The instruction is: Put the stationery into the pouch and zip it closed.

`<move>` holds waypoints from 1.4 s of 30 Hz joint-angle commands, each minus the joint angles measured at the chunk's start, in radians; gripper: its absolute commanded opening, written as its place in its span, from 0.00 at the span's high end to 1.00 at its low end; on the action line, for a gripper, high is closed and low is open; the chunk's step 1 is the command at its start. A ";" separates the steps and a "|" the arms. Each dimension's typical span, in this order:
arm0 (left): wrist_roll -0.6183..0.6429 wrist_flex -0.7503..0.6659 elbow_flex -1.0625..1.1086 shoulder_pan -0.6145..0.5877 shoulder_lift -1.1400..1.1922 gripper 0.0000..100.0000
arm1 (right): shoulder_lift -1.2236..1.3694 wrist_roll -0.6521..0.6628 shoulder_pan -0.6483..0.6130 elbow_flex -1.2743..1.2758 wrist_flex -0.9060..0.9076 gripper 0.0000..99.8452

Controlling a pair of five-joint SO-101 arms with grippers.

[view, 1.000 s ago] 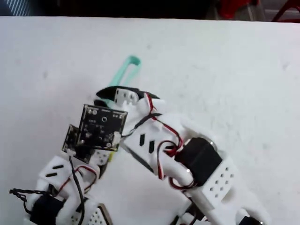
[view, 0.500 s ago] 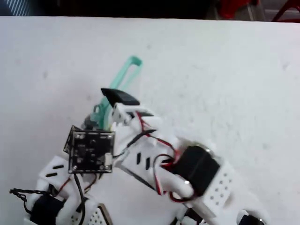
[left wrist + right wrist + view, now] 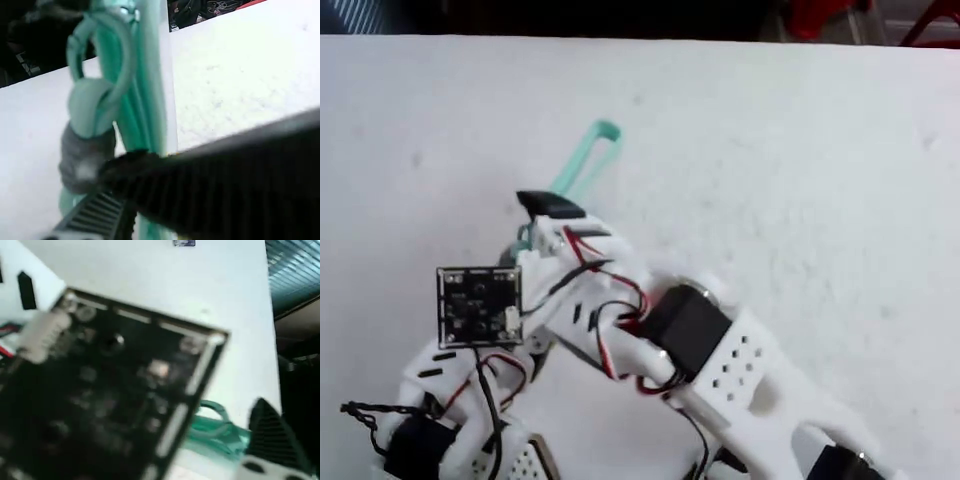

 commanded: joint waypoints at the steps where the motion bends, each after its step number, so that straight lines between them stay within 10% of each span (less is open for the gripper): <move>1: -0.017 -0.040 -0.029 0.012 -0.015 0.93 | 0.004 0.049 -0.004 -0.008 -0.007 0.89; 32: -0.015 -0.046 -0.037 0.007 -0.015 0.93 | 0.005 -0.163 0.260 -0.328 -0.010 0.98; 42: 0.054 -0.144 -0.052 0.007 -0.015 0.76 | -0.016 -0.321 0.257 -0.241 -0.008 0.98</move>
